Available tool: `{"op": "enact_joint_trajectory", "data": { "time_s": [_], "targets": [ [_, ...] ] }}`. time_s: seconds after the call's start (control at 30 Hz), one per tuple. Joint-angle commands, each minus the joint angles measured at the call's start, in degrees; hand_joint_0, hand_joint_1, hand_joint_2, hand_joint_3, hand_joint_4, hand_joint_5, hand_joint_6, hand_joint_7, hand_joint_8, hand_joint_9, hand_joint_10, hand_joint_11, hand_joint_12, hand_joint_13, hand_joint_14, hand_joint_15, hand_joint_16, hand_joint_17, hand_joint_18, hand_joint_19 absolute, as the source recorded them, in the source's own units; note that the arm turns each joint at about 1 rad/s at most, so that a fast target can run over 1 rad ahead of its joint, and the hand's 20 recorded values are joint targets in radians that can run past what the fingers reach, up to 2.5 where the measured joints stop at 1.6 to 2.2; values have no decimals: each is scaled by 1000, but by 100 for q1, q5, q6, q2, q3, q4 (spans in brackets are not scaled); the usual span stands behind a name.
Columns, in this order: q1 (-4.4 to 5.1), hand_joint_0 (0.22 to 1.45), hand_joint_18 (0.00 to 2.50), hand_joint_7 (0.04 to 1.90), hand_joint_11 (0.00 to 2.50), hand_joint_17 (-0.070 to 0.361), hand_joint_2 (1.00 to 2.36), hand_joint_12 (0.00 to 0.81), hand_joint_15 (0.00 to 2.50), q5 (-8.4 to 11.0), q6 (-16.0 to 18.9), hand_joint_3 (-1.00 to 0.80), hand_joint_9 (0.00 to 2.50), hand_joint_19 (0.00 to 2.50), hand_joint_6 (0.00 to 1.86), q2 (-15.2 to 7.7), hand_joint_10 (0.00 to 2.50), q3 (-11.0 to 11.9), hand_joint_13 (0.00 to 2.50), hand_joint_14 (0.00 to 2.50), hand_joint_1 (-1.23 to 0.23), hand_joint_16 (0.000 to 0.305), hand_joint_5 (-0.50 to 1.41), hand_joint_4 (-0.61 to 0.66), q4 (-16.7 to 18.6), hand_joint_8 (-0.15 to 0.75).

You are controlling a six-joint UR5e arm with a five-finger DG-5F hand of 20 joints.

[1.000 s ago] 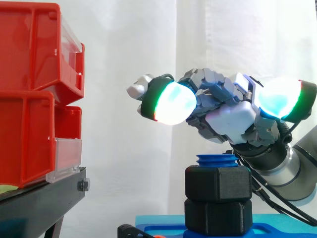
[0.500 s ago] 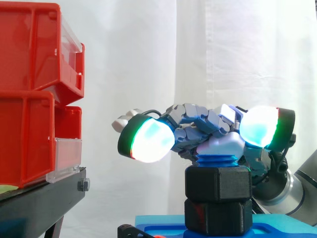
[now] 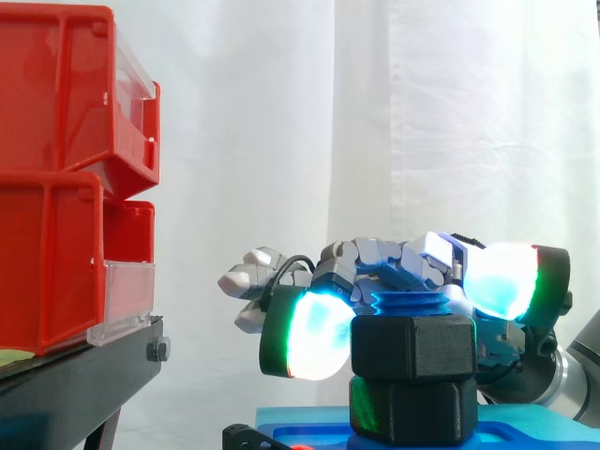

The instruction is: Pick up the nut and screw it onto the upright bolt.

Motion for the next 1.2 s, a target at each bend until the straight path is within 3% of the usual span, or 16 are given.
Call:
{"op": "enact_joint_trajectory", "data": {
  "time_s": [0.0, 0.3, 0.63, 0.87, 1.1, 1.17],
  "targets": [
    [0, 454, 0, 997, 0, 92, 1000, 330, 0, -13, 17, -500, 465, 0, 504, 0, 0, -44, 138, 0, -64, 41, -124, 256, 51, 258],
    [0, 459, 0, 1141, 0, 88, 1000, 323, 0, -13, 17, -500, 505, 0, 503, 0, 0, -71, 181, 0, -75, 39, -105, 240, 165, 261],
    [-97, 463, 0, 1287, 0, 82, 1000, 317, 0, -242, 122, -500, 568, 0, 502, 9, 0, 79, 233, 0, -93, 36, -84, 221, 279, 269],
    [-141, 468, 0, 1393, 0, 78, 1000, 305, 0, -268, 122, -500, 607, 0, 500, 9, 0, 79, 263, 0, -121, 35, -52, 229, 323, 274],
    [-149, 471, 0, 1390, 0, 75, 1000, 302, 0, -286, 122, -500, 634, 0, 507, 9, 0, 79, 292, 0, -130, 34, -45, 224, 323, 274],
    [-158, 469, 0, 1229, 0, 75, 1000, 304, 0, -286, 122, -500, 595, 0, 503, 9, 0, 79, 268, 0, -126, 34, -80, 243, 323, 264]
  ]
}}
